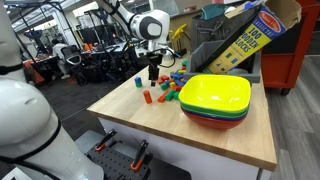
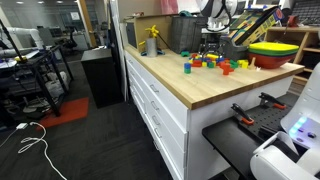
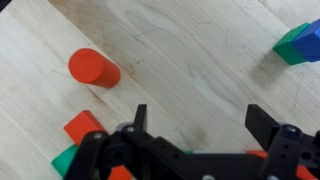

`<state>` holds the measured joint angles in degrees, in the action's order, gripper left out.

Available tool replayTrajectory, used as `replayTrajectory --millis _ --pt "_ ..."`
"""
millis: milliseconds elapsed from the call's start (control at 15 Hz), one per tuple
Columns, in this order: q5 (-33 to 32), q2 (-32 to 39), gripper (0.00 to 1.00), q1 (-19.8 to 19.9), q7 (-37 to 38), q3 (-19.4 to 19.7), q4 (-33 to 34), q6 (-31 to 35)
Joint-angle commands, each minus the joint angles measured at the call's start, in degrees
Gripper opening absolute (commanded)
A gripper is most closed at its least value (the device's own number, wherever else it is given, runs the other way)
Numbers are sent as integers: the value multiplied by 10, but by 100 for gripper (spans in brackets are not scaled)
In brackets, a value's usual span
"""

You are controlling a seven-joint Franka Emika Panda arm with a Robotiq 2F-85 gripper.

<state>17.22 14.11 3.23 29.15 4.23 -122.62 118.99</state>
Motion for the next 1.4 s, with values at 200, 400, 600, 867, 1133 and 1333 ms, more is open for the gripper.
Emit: replayTrajectory --millis 200,400,600,867,1133,1333 --pt "1 0 100 -4 -1 4 1 -2" --pt "1 0 100 -4 -1 4 1 -2" --pt "2 -3 100 -3 -18 6 -14 67" --pt "11 -4 100 1 -34 4 -35 152" --pt "-6 -7 100 2 -63 7 -62 204" --pt "-11 -8 100 4 -101 5 -77 244"
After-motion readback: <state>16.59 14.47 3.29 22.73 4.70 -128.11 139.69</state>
